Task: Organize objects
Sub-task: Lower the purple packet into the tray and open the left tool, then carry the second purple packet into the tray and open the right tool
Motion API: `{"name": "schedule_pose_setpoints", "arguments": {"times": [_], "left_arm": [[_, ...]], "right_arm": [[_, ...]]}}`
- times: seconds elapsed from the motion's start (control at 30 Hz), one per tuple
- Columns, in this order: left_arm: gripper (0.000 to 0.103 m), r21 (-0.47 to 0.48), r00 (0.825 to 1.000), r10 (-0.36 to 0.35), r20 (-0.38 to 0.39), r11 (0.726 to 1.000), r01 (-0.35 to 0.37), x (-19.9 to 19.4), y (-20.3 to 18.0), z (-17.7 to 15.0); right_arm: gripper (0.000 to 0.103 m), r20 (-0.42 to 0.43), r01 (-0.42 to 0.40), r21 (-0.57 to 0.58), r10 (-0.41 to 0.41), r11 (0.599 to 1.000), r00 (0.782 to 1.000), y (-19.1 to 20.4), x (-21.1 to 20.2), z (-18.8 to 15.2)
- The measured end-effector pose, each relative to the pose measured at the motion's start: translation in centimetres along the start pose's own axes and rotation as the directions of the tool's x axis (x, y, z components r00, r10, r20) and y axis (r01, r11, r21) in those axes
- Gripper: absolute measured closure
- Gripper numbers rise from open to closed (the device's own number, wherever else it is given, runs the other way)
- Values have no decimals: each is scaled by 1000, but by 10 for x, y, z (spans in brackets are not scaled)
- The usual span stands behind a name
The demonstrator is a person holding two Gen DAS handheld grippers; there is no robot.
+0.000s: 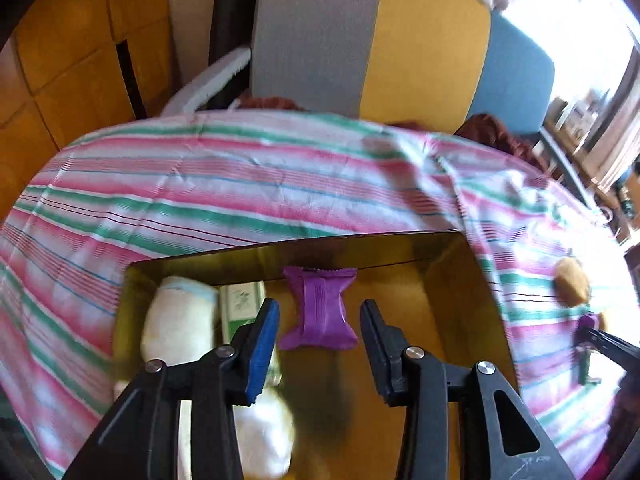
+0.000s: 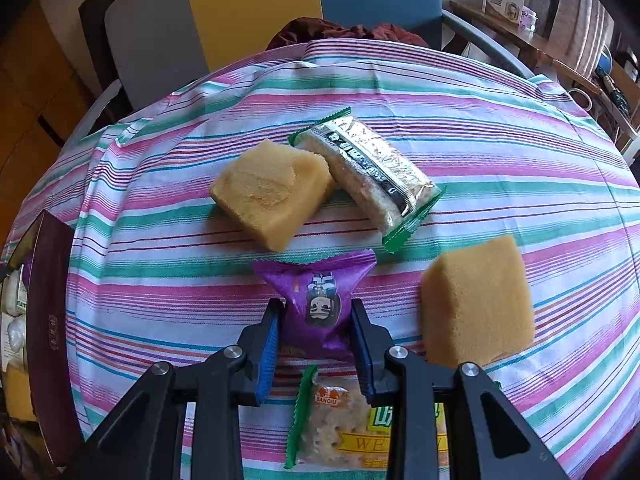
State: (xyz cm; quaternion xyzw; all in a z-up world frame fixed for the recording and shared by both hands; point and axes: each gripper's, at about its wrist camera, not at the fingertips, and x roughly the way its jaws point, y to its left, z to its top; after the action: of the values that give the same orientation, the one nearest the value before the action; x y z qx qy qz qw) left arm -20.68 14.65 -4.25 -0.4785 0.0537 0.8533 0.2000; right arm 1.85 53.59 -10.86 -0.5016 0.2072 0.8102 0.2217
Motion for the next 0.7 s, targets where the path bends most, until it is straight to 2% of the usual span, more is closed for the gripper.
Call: {"name": "schedule_pose_setpoints", "arguments": {"times": [0.2, 0.33, 0.53, 0.7], "left_arm": [[52, 9, 994, 28, 110, 1000, -30, -74, 8, -50], [51, -11, 986, 63, 154, 998, -62, -104, 13, -91], [51, -35, 978, 114, 177, 993, -110, -124, 19, -135], [51, -41, 973, 130, 190, 991, -124, -130, 23, -149]], "right_arm": [[71, 5, 14, 1, -14, 1000, 1000, -1, 1, -1], [71, 19, 27, -20, -27, 999, 999, 3, 2, -2], [71, 43, 27, -25, -26, 999, 999, 5, 0, -3], [71, 86, 18, -40, -14, 999, 996, 16, -18, -3]]}}
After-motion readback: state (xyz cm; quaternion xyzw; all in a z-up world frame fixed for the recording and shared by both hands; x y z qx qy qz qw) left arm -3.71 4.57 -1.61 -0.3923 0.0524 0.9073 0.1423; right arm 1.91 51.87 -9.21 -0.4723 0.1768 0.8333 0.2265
